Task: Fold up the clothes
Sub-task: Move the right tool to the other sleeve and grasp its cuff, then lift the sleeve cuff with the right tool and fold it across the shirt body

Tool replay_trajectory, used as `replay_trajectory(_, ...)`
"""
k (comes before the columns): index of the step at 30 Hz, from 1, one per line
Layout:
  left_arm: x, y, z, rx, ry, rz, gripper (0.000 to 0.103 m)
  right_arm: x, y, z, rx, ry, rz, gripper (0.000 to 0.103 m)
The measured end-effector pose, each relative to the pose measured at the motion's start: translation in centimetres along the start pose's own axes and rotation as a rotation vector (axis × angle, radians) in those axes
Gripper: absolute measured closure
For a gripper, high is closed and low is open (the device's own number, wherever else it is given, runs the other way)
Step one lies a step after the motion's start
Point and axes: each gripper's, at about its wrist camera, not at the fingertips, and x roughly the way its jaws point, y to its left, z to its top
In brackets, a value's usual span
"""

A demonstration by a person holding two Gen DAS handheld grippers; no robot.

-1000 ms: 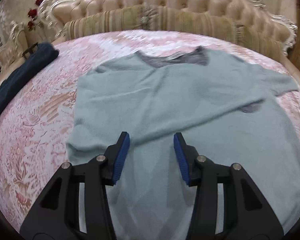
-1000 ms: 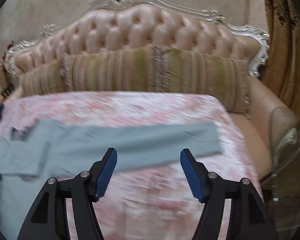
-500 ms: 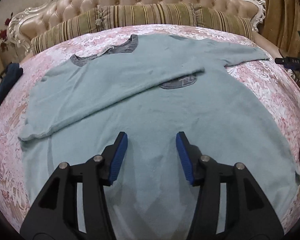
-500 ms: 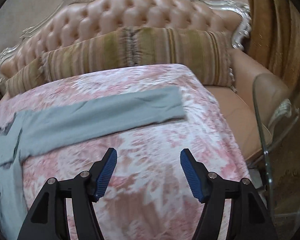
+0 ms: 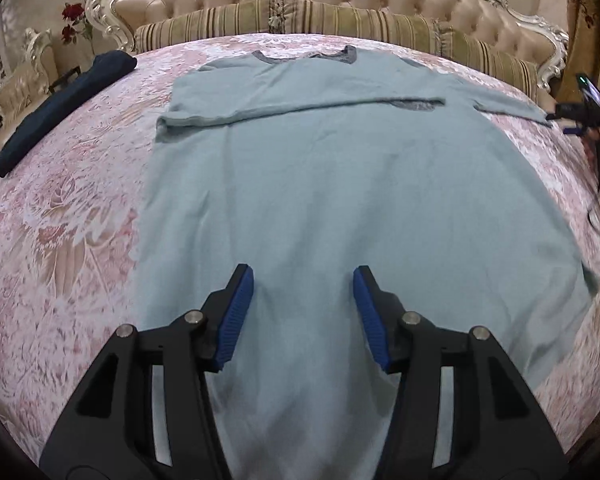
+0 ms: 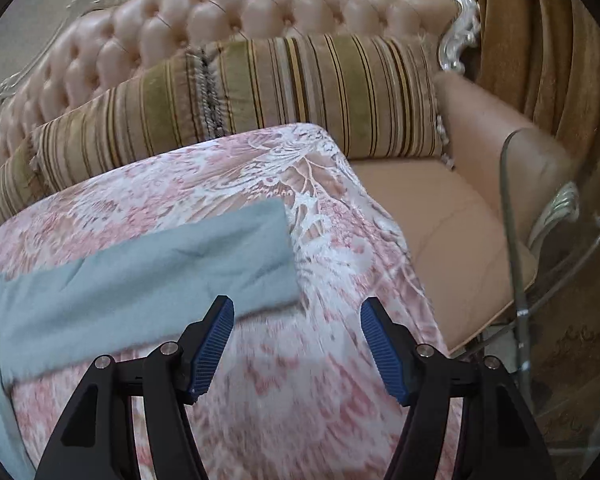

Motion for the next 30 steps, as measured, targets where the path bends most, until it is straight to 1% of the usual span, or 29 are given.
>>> replay_trajectory(3,0.0,0.0,-0.2,0.015,-0.017,-0.006,0.054,1.2,0.6,0.4,-0.007,0.019,0.006,0.036)
replay_trajectory(5,0.0,0.0,-0.1,0.012,-0.017,-0.01,0.054,1.7,1.0,0.6,-0.025,0.013,-0.016,0.035)
replay_trajectory(8,0.0,0.3,0.1,-0.001,-0.016,-0.017,0.055,1.8,1.2,0.8,-0.03,0.002,-0.023,0.036)
replay_trajectory(9,0.0,0.3,0.2,-0.002,-0.011,-0.02,0.055,1.8,1.3,0.8,-0.031,-0.001,-0.025,0.039)
replay_trajectory(10,-0.1,0.3,0.4,-0.002,-0.003,-0.019,0.055,1.8,1.5,0.8,-0.041,-0.006,-0.017,0.055)
replay_trajectory(11,-0.3,0.4,0.9,-0.004,-0.01,-0.012,0.055,1.7,1.8,0.9,-0.055,-0.006,-0.008,0.074)
replay_trajectory(12,-0.5,0.5,1.6,-0.005,-0.025,-0.002,0.055,1.7,2.1,1.0,-0.062,-0.001,-0.005,0.079)
replay_trajectory(14,-0.9,0.7,3.2,-0.006,-0.06,0.02,0.053,1.7,2.8,1.2,-0.078,0.008,-0.01,0.085)
replay_trajectory(17,-0.3,1.3,5.9,-0.014,-0.096,0.072,0.05,1.6,3.2,1.3,-0.082,0.001,-0.011,0.088)
replay_trajectory(19,0.8,1.5,7.4,-0.018,-0.108,0.077,0.046,0.9,3.1,1.5,-0.071,-0.019,0.007,0.089)
replay_trajectory(21,2.2,1.5,8.4,-0.021,-0.096,0.073,0.047,-0.3,3.5,1.7,-0.074,-0.042,0.021,0.089)
replay_trajectory(23,4.1,1.6,9.2,-0.027,-0.065,0.063,0.068,-1.7,4.0,2.0,-0.079,-0.063,0.038,0.089)
replay_trajectory(24,5.0,1.5,9.6,-0.031,-0.047,0.056,0.082,-2.5,4.4,2.2,-0.085,-0.078,0.048,0.089)
replay_trajectory(27,7.1,1.6,10.8,-0.056,-0.023,0.025,0.083,-5.7,6.1,2.9,-0.107,-0.13,0.092,0.089)
replay_trajectory(30,8.2,1.4,11.4,-0.035,-0.008,0.03,0.084,-9.0,8.9,3.2,-0.149,-0.179,0.148,0.089)
